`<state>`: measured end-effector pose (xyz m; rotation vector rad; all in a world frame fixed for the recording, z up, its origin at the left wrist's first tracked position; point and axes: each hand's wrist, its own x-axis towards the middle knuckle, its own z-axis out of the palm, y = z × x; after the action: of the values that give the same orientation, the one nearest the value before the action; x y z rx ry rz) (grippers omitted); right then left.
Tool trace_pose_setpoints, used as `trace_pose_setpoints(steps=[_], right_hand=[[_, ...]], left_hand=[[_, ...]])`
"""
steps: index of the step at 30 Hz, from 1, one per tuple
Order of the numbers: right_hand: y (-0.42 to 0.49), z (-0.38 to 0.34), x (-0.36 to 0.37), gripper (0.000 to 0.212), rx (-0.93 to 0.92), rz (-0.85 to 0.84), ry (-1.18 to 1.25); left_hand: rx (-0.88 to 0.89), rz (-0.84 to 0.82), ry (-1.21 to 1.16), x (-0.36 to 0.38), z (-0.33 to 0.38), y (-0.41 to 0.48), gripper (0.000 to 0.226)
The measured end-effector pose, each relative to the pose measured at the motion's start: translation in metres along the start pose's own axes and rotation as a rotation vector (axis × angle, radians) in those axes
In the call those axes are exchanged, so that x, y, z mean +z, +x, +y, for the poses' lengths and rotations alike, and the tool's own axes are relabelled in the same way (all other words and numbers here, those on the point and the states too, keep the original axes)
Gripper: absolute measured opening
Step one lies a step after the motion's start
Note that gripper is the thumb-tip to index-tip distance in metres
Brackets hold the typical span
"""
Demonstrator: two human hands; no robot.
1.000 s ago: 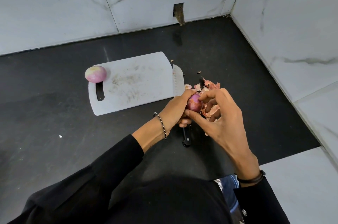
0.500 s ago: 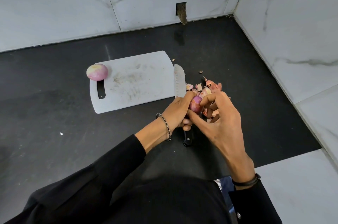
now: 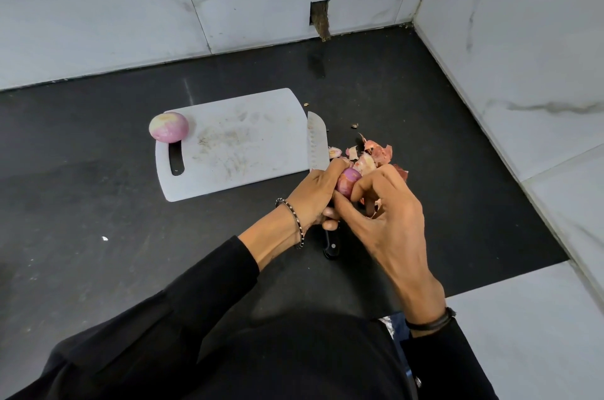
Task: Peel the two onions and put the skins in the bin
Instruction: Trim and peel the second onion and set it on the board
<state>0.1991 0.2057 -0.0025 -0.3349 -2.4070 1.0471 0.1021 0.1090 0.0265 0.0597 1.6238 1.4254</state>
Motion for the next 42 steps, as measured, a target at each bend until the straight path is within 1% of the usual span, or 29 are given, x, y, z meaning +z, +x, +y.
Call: trace_pose_setpoints(steps=[3,6,9,15,21,27,32,36,39,42], right_hand=[[-0.002,0.001,0.001,0.028,0.040,0.034,0.022],[-0.002,0.003,-0.001,0.040,0.122,0.063,0.044],[0.000,0.002,-0.002,0.045,0.112,0.059,0.037],[-0.001,0.000,0.000,0.038,0.091,0.056,0.048],[-0.002,0.000,0.003,0.038,0.171,0.081,0.069],[-0.001,-0.003,0.002,0.033,0.200,0.070,0.115],[-0.001,-0.002,0.004,0.028,0.223,0.046,0.136],[-0.003,-0.005,0.006,0.020,0.134,0.024,0.100],[-0.002,-0.003,0.003,0.025,0.136,0.038,0.122],[0.000,-0.001,-0.002,0.039,0.179,0.033,0.150]], left_hand=[[-0.011,0.003,0.003,0.001,0.002,0.001,0.052],[-0.019,-0.007,-0.004,0.002,0.003,0.001,0.048],[-0.016,-0.017,0.001,0.003,0.002,0.001,0.050],[0.014,0.003,0.019,0.002,0.000,0.001,0.048],[0.069,0.083,0.047,-0.001,-0.006,0.004,0.046],[0.088,0.070,0.088,-0.001,-0.006,0.005,0.053],[0.091,0.068,0.100,-0.002,-0.006,0.005,0.051],[0.081,0.102,0.117,-0.002,-0.007,0.007,0.055],[0.072,0.053,0.060,-0.001,-0.005,0.006,0.055],[0.072,0.028,0.015,0.000,-0.003,0.003,0.052]])
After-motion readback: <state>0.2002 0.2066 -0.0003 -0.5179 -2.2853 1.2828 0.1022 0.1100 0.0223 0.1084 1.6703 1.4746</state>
